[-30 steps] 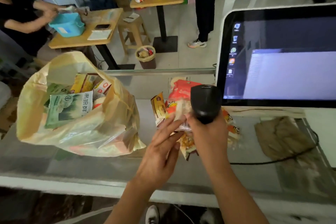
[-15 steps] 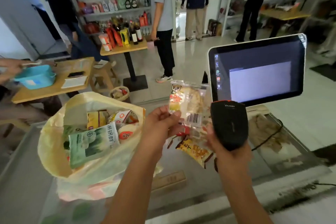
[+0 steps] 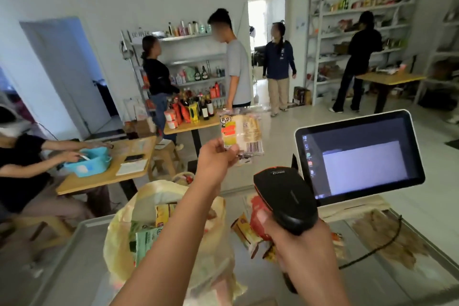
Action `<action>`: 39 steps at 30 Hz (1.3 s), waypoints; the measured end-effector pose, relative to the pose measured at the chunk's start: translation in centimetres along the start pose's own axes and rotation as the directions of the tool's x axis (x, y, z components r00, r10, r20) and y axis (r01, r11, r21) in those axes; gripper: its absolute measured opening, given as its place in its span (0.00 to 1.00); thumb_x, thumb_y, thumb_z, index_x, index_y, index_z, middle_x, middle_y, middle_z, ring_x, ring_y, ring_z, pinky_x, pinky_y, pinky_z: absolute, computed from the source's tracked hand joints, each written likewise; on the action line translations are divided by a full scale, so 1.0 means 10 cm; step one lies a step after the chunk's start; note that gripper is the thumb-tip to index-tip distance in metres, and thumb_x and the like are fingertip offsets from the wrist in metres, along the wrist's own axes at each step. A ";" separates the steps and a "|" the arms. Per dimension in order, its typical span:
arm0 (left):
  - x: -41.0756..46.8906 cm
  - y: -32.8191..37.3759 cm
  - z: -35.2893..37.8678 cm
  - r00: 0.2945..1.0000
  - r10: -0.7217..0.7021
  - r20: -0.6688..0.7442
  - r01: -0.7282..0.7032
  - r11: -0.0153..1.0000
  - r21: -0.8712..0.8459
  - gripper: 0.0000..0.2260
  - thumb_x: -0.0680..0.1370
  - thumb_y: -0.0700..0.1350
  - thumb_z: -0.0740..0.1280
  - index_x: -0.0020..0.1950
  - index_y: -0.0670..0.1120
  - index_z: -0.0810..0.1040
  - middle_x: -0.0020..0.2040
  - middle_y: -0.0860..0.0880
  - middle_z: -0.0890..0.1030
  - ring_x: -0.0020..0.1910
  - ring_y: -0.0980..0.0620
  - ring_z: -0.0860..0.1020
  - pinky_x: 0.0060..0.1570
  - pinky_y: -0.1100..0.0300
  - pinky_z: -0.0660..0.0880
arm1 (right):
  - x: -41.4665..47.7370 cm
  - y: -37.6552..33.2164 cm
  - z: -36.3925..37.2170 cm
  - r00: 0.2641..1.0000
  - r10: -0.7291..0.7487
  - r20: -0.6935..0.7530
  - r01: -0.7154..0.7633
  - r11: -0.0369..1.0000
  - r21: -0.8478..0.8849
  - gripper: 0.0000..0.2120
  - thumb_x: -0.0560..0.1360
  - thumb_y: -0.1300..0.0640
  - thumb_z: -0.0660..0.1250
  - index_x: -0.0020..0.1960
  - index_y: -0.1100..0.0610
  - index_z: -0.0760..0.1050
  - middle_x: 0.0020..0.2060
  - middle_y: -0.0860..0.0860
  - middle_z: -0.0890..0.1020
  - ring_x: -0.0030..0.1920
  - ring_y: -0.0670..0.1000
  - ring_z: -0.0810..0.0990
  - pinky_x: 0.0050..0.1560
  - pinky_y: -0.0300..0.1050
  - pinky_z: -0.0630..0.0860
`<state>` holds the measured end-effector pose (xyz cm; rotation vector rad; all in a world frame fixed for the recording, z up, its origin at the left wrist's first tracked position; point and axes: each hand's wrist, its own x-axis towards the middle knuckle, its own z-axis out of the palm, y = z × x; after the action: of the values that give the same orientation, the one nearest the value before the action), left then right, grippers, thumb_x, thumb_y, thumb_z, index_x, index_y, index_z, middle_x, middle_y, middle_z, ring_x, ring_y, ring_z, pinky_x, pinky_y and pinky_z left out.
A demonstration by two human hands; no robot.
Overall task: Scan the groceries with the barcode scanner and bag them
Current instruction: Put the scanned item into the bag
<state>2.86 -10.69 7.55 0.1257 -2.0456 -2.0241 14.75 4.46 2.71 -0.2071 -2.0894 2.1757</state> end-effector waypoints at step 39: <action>-0.05 -0.07 -0.19 0.994 0.036 -0.099 -0.035 0.999 0.014 0.08 0.80 0.35 0.66 0.58 0.42 0.78 0.52 0.45 0.84 0.53 0.48 0.83 0.49 0.63 0.81 | 0.17 -0.10 -0.09 0.997 -0.053 0.047 0.054 0.998 -0.021 0.09 0.66 0.54 0.78 0.40 0.49 0.78 0.26 0.46 0.80 0.35 0.52 0.81 0.40 0.51 0.80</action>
<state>3.73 -12.40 6.77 0.1870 -1.9865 -1.9445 13.24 5.70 3.69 -0.1016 -2.1189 2.1478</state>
